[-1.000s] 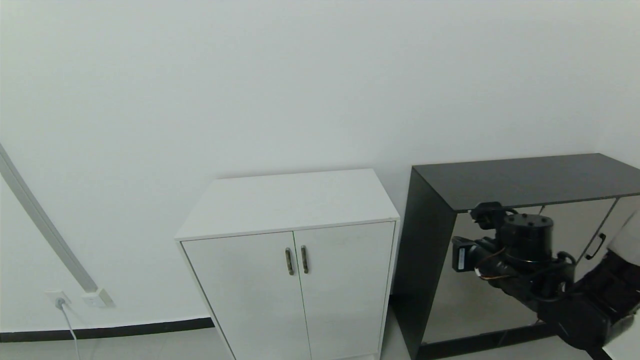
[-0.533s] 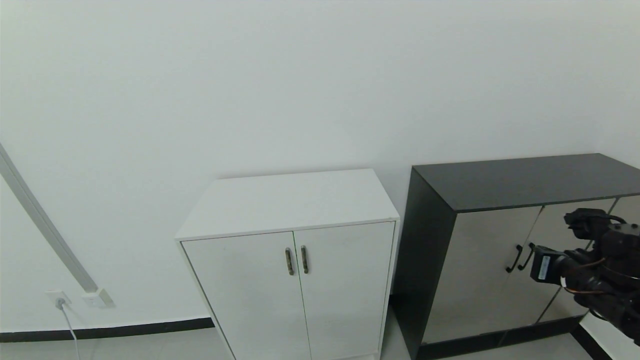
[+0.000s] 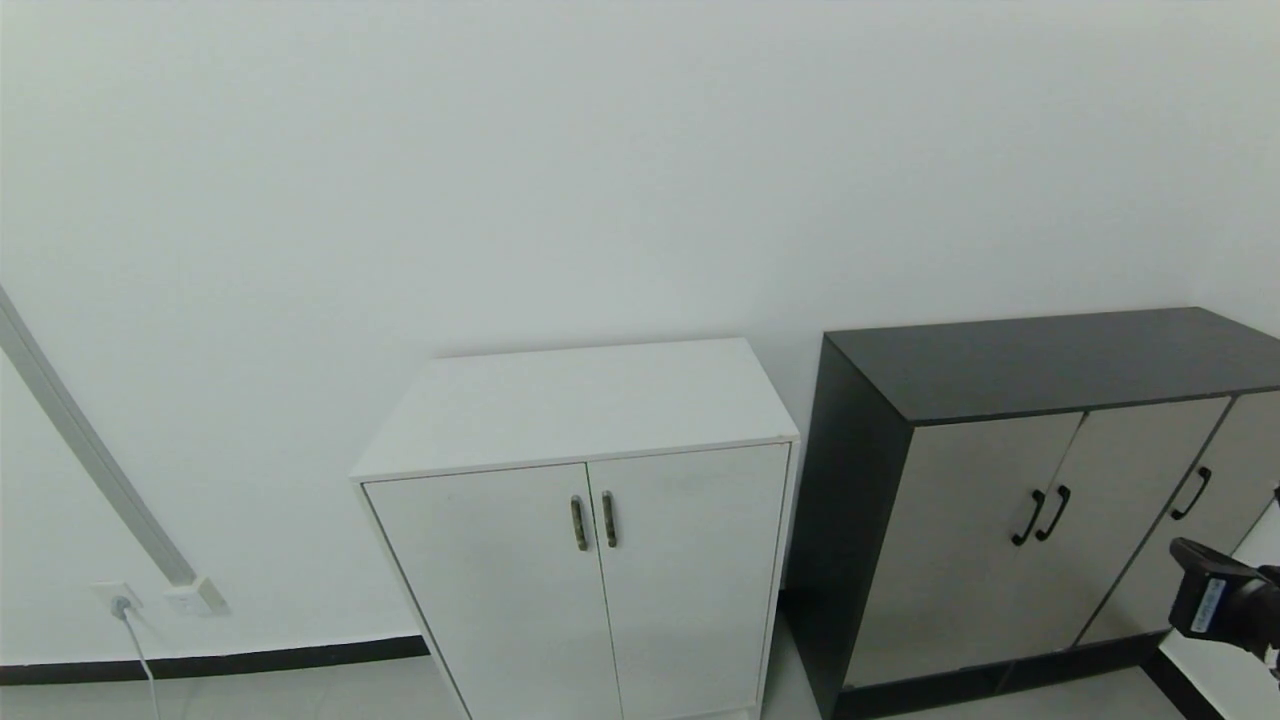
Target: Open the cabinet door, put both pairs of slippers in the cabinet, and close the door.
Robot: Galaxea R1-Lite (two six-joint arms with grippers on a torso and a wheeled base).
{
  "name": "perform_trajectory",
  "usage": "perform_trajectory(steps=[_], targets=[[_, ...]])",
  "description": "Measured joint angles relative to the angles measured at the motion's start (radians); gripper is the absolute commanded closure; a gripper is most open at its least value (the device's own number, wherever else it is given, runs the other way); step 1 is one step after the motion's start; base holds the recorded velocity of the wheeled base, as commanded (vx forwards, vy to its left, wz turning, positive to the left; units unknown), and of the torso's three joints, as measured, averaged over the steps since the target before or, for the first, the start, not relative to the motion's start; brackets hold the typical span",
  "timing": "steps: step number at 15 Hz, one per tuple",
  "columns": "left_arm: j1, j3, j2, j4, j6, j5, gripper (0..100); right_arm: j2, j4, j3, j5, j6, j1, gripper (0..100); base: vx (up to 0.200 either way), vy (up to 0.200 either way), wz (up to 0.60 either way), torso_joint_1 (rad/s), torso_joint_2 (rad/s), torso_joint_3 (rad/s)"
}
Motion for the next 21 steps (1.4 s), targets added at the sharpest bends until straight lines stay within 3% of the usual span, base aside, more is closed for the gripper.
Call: perform_trajectory(steps=[2, 5, 14, 21], targets=[[0.0, 0.0, 0.0, 0.0, 0.0, 0.0, 100, -0.076, 0.042, 0.024, 0.003, -0.006, -0.001, 100, 0.0, 0.0, 0.0, 0.0, 0.0, 0.0], [0.0, 0.0, 0.0, 0.0, 0.0, 0.0, 100, -0.231, 0.215, 0.032, 0.038, -0.012, 0.0, 100, 0.0, 0.0, 0.0, 0.0, 0.0, 0.0], [0.0, 0.0, 0.0, 0.0, 0.0, -0.002, 100, -0.841, 0.996, 0.031, 0.291, -0.07, 0.015, 100, 0.0, 0.0, 0.0, 0.0, 0.0, 0.0], [0.0, 0.0, 0.0, 0.0, 0.0, -0.003, 100, -1.022, 1.156, 0.032, 0.309, -0.076, 0.049, 100, 0.0, 0.0, 0.0, 0.0, 0.0, 0.0]])
